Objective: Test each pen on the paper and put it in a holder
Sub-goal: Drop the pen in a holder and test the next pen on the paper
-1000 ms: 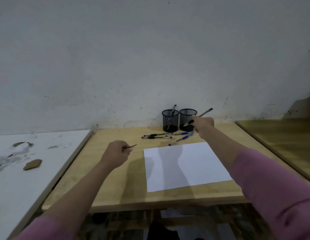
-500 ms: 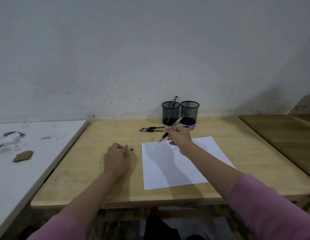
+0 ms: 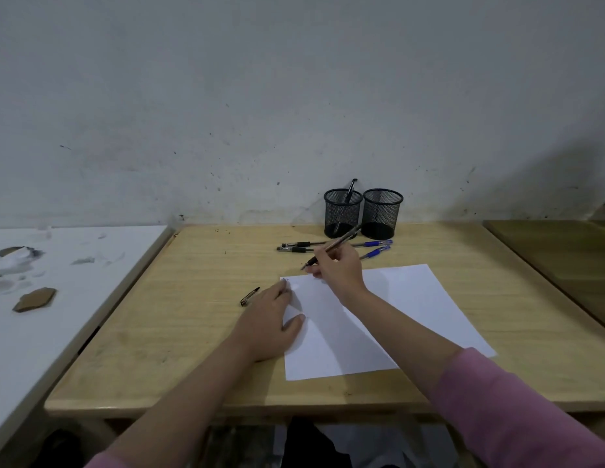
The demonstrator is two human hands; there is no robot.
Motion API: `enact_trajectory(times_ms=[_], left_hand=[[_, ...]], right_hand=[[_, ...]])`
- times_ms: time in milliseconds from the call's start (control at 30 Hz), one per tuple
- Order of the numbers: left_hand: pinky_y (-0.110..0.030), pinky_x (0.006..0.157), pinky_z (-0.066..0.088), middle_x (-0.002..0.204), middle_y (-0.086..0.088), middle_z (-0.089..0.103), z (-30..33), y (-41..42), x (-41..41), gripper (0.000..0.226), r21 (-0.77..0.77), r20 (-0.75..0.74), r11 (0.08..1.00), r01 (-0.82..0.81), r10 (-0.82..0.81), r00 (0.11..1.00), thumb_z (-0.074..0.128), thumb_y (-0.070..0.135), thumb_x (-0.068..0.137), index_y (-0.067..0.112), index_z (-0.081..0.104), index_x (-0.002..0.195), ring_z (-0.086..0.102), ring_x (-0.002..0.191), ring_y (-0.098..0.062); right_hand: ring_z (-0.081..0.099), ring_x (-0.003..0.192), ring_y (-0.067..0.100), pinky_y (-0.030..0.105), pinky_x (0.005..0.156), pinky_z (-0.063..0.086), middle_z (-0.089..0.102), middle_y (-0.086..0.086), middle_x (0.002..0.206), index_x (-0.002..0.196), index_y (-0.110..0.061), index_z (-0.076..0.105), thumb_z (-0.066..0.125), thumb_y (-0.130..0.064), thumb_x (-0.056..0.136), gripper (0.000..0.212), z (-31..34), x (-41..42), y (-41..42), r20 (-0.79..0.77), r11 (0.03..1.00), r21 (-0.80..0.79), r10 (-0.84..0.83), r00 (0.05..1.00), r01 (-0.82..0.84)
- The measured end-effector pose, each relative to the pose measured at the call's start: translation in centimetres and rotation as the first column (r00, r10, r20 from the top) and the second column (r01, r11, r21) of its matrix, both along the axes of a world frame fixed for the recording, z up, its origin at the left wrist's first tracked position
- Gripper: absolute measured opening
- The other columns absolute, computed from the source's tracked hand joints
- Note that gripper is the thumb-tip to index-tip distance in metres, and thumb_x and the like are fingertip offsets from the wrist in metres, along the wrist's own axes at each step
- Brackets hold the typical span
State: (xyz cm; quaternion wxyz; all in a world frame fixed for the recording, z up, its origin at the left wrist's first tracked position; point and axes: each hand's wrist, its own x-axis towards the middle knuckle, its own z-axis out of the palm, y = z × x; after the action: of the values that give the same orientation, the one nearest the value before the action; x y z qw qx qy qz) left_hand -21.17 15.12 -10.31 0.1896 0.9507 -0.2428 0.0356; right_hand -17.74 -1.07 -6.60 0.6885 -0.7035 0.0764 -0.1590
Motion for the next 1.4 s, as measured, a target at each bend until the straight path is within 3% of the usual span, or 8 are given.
enact_trajectory(times_ms=[133, 200, 400, 533, 700, 1400], left_hand=[[-0.03, 0.115, 0.021, 0.152, -0.005, 0.03, -0.3, 0.0, 0.0, 0.089, -0.019, 0.031, 1.0, -0.002, 0.003, 1.0, 0.019, 0.064, 0.072, 0.009, 0.036, 0.14, 0.026, 0.14, -0.017], [-0.031, 0.114, 0.022, 0.152, -0.004, 0.031, -0.4, 0.0, 0.1, 0.088, -0.02, 0.049, 1.0, -0.014, 0.015, 0.999, 0.019, 0.065, 0.072, 0.011, 0.037, 0.139, 0.027, 0.14, -0.017], [-0.034, 0.115, 0.017, 0.154, -0.003, 0.026, -0.8, 0.0, 0.4, 0.084, 0.02, 0.054, 0.998, -0.057, 0.056, 0.997, 0.02, 0.066, 0.071, 0.019, 0.035, 0.139, 0.02, 0.143, -0.022], [-0.034, 0.116, 0.017, 0.154, -0.002, 0.026, -0.9, 0.0, 0.5, 0.084, 0.019, 0.059, 0.998, -0.058, 0.057, 0.997, 0.021, 0.067, 0.072, 0.019, 0.035, 0.139, 0.02, 0.143, -0.021], [-0.035, 0.116, 0.02, 0.153, -0.003, 0.028, -0.9, 0.0, 0.5, 0.081, 0.01, 0.061, 0.998, -0.056, 0.055, 0.997, 0.023, 0.066, 0.073, 0.018, 0.037, 0.137, 0.022, 0.142, -0.022], [-0.037, 0.115, 0.023, 0.152, -0.001, 0.029, -1.1, 0.0, 0.8, 0.08, 0.018, 0.056, 0.997, -0.069, 0.068, 0.996, 0.026, 0.066, 0.073, 0.019, 0.037, 0.138, 0.024, 0.14, -0.02]], right_hand=[[0.069, 0.053, 0.015, 0.029, 0.053, 0.054, 0.064, 0.019, 0.076, 0.07, -0.013, 0.046, 0.065, -0.004, 0.084, 0.025, -0.4, 1.3, 0.8, -0.009, 0.999, -0.013, 0.032, 0.999, -0.032], [0.067, 0.048, 0.013, 0.029, 0.051, 0.054, 0.062, 0.019, 0.072, 0.07, -0.011, 0.045, 0.062, -0.001, 0.083, 0.024, -0.5, 1.9, 1.2, -0.031, 0.999, -0.006, 0.034, 0.999, -0.034], [0.071, 0.056, 0.019, 0.03, 0.053, 0.055, 0.064, 0.016, 0.069, 0.076, -0.005, 0.054, 0.063, -0.001, 0.084, 0.012, -2.1, 3.0, 1.1, -0.046, 0.992, 0.093, 0.086, 0.995, -0.081], [0.067, 0.05, 0.018, 0.028, 0.049, 0.056, 0.064, 0.015, 0.061, 0.072, -0.005, 0.052, 0.074, -0.008, 0.078, 0.023, -2.4, 2.9, 1.0, -0.029, 0.997, 0.02, 0.079, 0.996, -0.078], [0.064, 0.047, 0.018, 0.028, 0.046, 0.052, 0.059, 0.015, 0.058, 0.067, -0.007, 0.046, 0.069, -0.007, 0.08, 0.027, -2.5, 2.9, 1.1, -0.019, 0.993, -0.076, 0.092, 0.996, -0.093], [0.066, 0.048, 0.02, 0.025, 0.042, 0.049, 0.053, 0.01, 0.051, 0.063, -0.009, 0.043, 0.064, 0.002, 0.075, 0.027, -2.5, 2.9, 1.2, -0.026, 0.99, -0.128, 0.06, 0.998, -0.062]])
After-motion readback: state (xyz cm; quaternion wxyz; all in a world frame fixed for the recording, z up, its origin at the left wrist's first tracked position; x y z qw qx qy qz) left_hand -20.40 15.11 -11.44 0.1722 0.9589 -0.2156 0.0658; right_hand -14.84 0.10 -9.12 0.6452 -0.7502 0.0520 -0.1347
